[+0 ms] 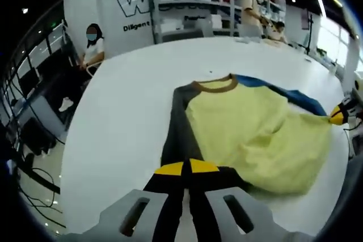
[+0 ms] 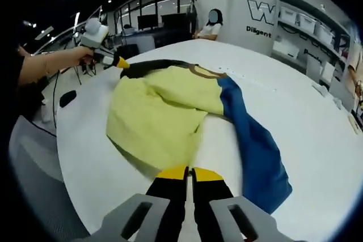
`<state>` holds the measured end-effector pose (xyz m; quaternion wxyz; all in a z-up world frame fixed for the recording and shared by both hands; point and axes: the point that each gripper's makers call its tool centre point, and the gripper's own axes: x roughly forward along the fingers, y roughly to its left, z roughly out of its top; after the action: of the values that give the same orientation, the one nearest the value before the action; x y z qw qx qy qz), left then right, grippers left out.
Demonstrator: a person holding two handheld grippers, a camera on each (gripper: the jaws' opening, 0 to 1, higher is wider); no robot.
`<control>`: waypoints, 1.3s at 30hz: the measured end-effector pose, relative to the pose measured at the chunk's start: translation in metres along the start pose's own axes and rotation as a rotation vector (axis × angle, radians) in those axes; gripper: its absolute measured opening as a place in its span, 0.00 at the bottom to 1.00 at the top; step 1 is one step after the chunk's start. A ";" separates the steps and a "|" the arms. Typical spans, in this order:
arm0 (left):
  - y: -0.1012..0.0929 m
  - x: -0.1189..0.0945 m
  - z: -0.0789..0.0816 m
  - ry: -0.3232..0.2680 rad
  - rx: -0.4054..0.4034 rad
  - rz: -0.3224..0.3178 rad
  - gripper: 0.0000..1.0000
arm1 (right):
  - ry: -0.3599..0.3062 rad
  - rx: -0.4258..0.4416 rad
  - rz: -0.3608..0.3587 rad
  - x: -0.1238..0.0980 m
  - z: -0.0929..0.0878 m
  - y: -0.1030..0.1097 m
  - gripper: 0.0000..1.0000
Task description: Fold the garment on the visible template until the final outline fits inside the template.
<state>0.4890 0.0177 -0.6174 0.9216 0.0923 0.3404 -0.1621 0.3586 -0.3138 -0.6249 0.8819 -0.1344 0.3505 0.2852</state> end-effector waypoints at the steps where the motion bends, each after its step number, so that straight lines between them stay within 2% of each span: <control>1: 0.000 0.000 0.000 0.002 0.004 0.003 0.00 | -0.005 -0.007 0.001 -0.003 0.001 0.003 0.00; 3: 0.001 -0.001 0.001 0.001 0.002 0.007 0.00 | -0.012 -0.010 0.004 -0.009 0.002 0.008 0.00; 5: 0.000 -0.001 0.001 0.000 -0.062 -0.005 0.00 | -0.036 -0.045 0.005 -0.014 0.006 0.013 0.00; 7: 0.001 -0.002 0.003 -0.011 -0.104 -0.020 0.00 | -0.012 -0.081 -0.019 -0.019 0.000 0.018 0.00; 10: 0.008 -0.003 0.005 -0.008 -0.089 -0.012 0.00 | 0.004 -0.129 -0.020 -0.025 -0.008 0.028 0.00; 15: 0.014 -0.003 0.007 0.009 -0.008 0.006 0.00 | 0.001 -0.182 -0.031 -0.029 -0.013 0.038 0.00; 16: 0.015 -0.002 0.008 0.009 0.006 0.004 0.00 | 0.016 -0.200 -0.033 -0.029 -0.016 0.041 0.00; 18: 0.016 -0.002 0.008 0.013 0.005 0.009 0.00 | 0.035 -0.233 -0.046 -0.029 -0.021 0.043 0.00; 21: 0.015 -0.001 0.012 -0.010 -0.085 -0.017 0.00 | 0.064 -0.272 -0.048 -0.034 -0.026 0.048 0.00; 23: 0.018 -0.001 0.012 -0.006 -0.069 -0.008 0.00 | 0.078 -0.288 -0.021 -0.038 -0.030 0.056 0.00; 24: 0.022 -0.002 0.010 0.007 -0.036 0.010 0.00 | 0.089 -0.296 -0.008 -0.039 -0.033 0.059 0.00; 29: 0.023 -0.002 0.008 0.014 -0.026 0.015 0.00 | 0.142 -0.326 -0.012 -0.039 -0.051 0.061 0.00; 33: 0.031 -0.002 0.005 0.024 -0.031 0.030 0.00 | 0.175 -0.332 0.012 -0.039 -0.060 0.067 0.00; 39: 0.041 -0.004 0.000 0.043 0.013 0.051 0.00 | 0.224 -0.310 0.024 -0.036 -0.074 0.066 0.00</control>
<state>0.5007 0.0566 -0.6121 0.9173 0.1104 0.3567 -0.1386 0.2582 -0.3075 -0.6554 0.8027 -0.2951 0.3998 0.3296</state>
